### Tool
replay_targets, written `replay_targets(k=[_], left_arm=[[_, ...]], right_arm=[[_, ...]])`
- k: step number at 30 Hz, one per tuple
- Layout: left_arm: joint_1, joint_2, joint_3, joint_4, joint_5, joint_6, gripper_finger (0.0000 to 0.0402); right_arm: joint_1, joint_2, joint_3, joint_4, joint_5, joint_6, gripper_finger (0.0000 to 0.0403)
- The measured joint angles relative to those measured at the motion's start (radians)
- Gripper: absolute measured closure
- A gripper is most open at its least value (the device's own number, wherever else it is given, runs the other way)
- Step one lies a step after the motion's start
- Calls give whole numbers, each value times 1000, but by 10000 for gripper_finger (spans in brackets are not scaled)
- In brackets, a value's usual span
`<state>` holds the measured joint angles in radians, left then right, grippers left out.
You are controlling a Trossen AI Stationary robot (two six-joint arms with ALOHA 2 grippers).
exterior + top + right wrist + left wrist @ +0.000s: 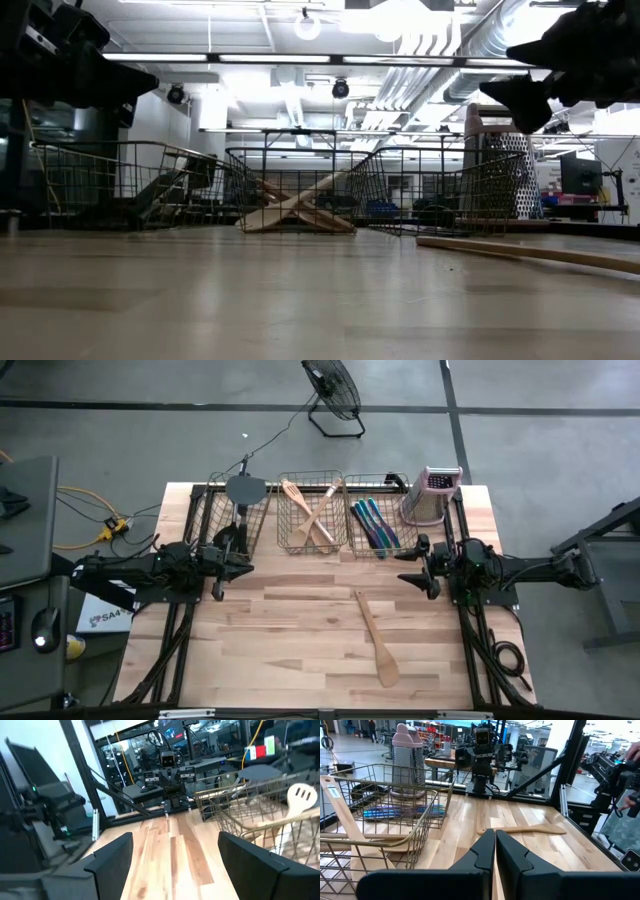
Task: Pick & Place Kitchen Items
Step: Put the brown serving spoon into the middle wire basket
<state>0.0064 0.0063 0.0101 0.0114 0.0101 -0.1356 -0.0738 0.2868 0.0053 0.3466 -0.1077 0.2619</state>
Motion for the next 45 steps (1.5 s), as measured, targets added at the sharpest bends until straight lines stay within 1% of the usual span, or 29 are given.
replay_targets(k=[4,5,9,12,15,20,24,29,34,40,45], left_arm=[[0,0,0,0,0,0,387],[0,0,0,0,0,0,387],[0,0,0,0,0,0,387],[0,0,0,0,0,0,387],[0,0,0,0,0,0,387],[0,0,0,0,0,0,387],[0,0,0,0,0,0,387],[0,0,0,0,0,0,387],[0,0,0,0,0,0,387],[0,0,0,0,0,0,387],[0,0,0,0,0,0,387]], right_arm=[[0,0,0,10,5,84,117],[0,0,3,13,2,133,117],[2,1,32,-15,4,430,117],[2,6,73,-83,4,531,117],[3,19,125,-185,-25,630,117],[29,55,229,-318,-56,661,117],[87,111,334,-451,2,683,117],[166,209,464,-632,122,764,117],[247,355,583,-769,205,858,117],[314,559,719,-883,222,1001,117],[358,721,801,-931,219,1112,117]])
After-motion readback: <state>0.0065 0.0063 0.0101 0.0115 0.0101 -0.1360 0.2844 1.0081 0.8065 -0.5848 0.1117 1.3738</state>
